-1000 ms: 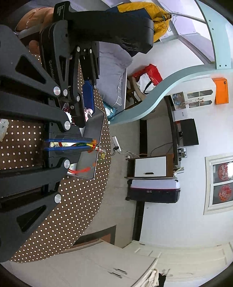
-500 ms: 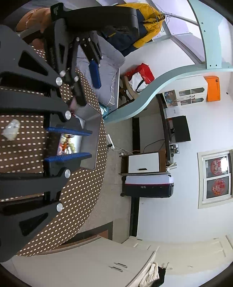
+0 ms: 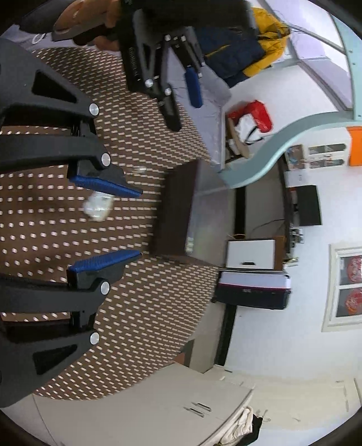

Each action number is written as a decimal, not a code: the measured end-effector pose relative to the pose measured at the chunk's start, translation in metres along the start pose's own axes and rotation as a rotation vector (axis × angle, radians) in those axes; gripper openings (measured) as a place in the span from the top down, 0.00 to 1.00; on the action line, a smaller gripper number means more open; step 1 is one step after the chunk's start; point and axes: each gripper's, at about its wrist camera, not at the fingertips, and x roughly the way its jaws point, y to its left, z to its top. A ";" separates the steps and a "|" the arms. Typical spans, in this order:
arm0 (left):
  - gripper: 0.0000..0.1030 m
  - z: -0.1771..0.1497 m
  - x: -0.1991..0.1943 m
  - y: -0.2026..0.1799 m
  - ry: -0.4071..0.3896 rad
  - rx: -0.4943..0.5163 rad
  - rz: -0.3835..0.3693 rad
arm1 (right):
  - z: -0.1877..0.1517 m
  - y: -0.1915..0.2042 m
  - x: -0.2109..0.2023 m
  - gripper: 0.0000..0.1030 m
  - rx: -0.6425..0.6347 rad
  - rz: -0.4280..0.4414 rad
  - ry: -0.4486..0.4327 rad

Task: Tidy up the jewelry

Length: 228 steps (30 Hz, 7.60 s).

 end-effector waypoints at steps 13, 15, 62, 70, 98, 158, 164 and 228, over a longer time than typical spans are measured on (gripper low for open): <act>0.33 -0.035 0.022 0.008 0.102 -0.036 -0.015 | -0.025 0.024 0.054 0.55 -0.077 0.014 0.153; 0.33 -0.036 0.025 0.007 0.110 -0.035 -0.021 | -0.025 0.026 0.059 0.55 -0.088 0.019 0.172; 0.87 0.020 0.040 -0.007 0.080 -0.016 -0.313 | 0.018 -0.016 0.017 0.73 -0.025 -0.014 0.015; 0.87 0.070 0.061 -0.001 0.091 -0.019 -0.293 | 0.048 -0.017 0.020 0.73 -0.006 -0.005 -0.036; 0.44 0.073 0.083 0.047 0.095 -0.131 -0.122 | 0.093 0.002 0.103 0.73 -0.012 0.051 0.078; 0.07 -0.051 -0.256 -0.034 -0.552 -0.128 0.177 | -0.037 0.108 -0.210 0.08 -0.027 -0.267 -0.599; 0.06 -0.059 -0.283 -0.037 -0.630 -0.138 0.218 | -0.045 0.121 -0.223 0.08 -0.043 -0.304 -0.656; 0.06 -0.064 -0.288 -0.046 -0.616 -0.117 0.288 | -0.050 0.132 -0.231 0.08 -0.033 -0.299 -0.645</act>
